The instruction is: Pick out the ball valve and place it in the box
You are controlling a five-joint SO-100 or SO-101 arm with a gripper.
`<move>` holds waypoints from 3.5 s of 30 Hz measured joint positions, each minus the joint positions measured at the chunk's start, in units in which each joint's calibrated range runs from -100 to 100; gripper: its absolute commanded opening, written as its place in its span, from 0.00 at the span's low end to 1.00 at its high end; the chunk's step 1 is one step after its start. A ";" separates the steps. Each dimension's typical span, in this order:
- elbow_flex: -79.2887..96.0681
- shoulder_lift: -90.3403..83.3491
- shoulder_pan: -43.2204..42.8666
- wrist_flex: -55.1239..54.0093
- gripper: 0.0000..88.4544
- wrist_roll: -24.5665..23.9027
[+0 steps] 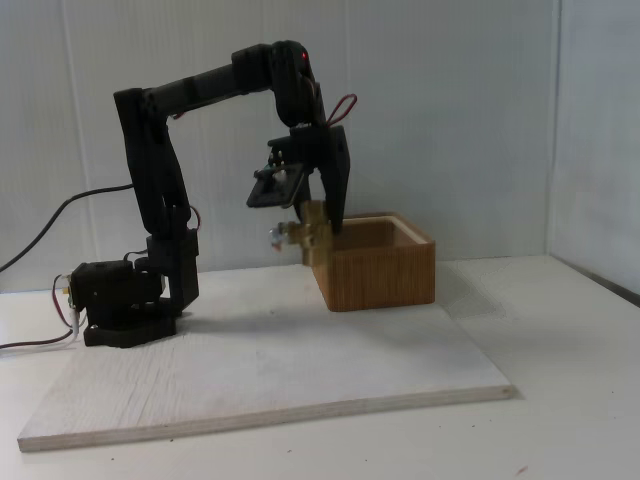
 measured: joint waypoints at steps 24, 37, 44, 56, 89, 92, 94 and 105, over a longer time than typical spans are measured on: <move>-8.72 0.00 -19.64 -3.96 0.02 -16.27; -12.98 9.91 -24.01 -15.22 0.02 -26.25; -16.61 13.64 -28.38 -15.56 0.02 -31.05; -16.89 20.42 -29.94 -16.08 0.02 -35.65; -0.18 20.67 -32.23 -31.56 0.01 -32.45; -0.18 20.67 -32.23 -32.07 0.01 -32.34; -0.18 20.67 -32.23 -32.07 0.01 -32.39; -0.18 20.67 -32.23 -32.24 0.01 -32.39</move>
